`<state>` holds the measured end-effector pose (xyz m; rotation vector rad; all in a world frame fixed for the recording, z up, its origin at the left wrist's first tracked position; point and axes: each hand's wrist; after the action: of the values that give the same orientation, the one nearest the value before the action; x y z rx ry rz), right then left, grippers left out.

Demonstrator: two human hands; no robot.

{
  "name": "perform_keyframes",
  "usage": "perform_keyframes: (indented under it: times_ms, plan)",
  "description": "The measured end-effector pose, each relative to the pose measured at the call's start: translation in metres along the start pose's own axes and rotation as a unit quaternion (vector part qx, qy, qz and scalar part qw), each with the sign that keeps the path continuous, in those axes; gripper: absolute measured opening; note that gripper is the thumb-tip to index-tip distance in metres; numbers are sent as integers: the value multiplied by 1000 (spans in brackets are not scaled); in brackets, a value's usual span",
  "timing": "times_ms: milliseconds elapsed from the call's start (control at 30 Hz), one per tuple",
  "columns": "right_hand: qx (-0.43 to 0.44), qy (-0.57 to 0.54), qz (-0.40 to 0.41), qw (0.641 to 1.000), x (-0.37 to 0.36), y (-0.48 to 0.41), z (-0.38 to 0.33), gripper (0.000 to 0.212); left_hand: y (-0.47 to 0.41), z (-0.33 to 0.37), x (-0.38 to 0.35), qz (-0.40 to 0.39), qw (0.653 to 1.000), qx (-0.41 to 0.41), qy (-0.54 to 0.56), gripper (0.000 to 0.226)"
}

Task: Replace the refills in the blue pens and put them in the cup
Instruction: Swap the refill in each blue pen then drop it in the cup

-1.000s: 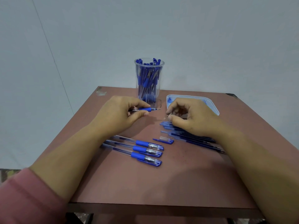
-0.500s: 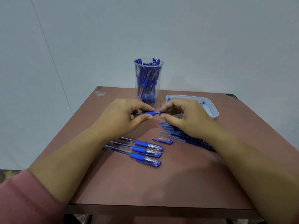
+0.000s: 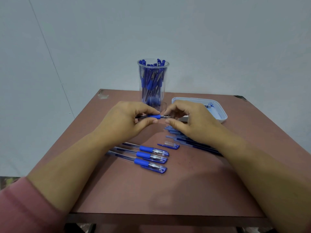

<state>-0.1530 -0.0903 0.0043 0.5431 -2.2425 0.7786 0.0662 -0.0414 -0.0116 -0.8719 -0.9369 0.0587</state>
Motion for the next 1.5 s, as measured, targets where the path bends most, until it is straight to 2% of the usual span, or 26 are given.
perform_keyframes:
  times_ms: [67, 267, 367, 533, 667, 767, 867, 967, 1200, 1267, 1367, 1433, 1500]
  plan:
    - [4, 12, 6, 1000, -1, -1, 1, 7, 0, 0, 0, -1, 1000, -2, -3, 23]
    - [15, 2, 4, 1000, 1, 0, 0, 17, 0, 0, 0, -2, 1000, -6, -3, 22]
    - [12, 29, 8, 999, -1, -2, 2, 10, 0, 0, 1, -6, 1000, -2, -2, 19]
    - [13, 34, 1, 999, 0, -1, 4, 23, -1, 2, 2, -5, 1000, -7, -4, 20]
    - [32, 49, 18, 998, -1, -3, 2, 12, 0, 1, 1, -3, 1000, -6, -1, 19]
    - [13, 51, -1, 999, -1, -2, 3, 17, 0, 1, 0, -7, 1000, -4, 0, 20]
    - [34, 49, 10, 998, 0, -1, 2, 21, 0, 1, 1, -4, 1000, -6, -2, 21]
    - [48, 53, 26, 997, 0, -3, 0, 14, 0, 1, 1, -5, 1000, -2, 0, 20]
    - [38, 54, 28, 997, -3, -2, -3, 13, 0, 1, 1, -4, 1000, -4, -9, 21]
    - [25, 49, 24, 998, -3, -2, -3, 18, 0, 1, 2, -4, 1000, -3, -12, 21]
    - [-23, 35, 18, 999, 4, 2, -2, 38, 0, -2, 3, 0, 1000, 6, -18, 21]
    - [-27, 52, 3, 998, 11, 6, -2, 30, 0, -5, 4, 5, 1000, 13, -24, 21]
    - [-22, 97, -52, 994, 17, 11, -4, 19, 0, -7, 5, 7, 999, 17, -28, 22]
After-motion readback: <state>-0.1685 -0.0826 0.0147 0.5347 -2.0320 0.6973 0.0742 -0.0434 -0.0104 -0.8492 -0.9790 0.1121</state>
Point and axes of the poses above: each hand's wrist, its own y-axis away from the middle knuckle, its own x-axis out of the back of the hand, z = x × y, and after that the axes turned 8 degrees about -x, right-handed
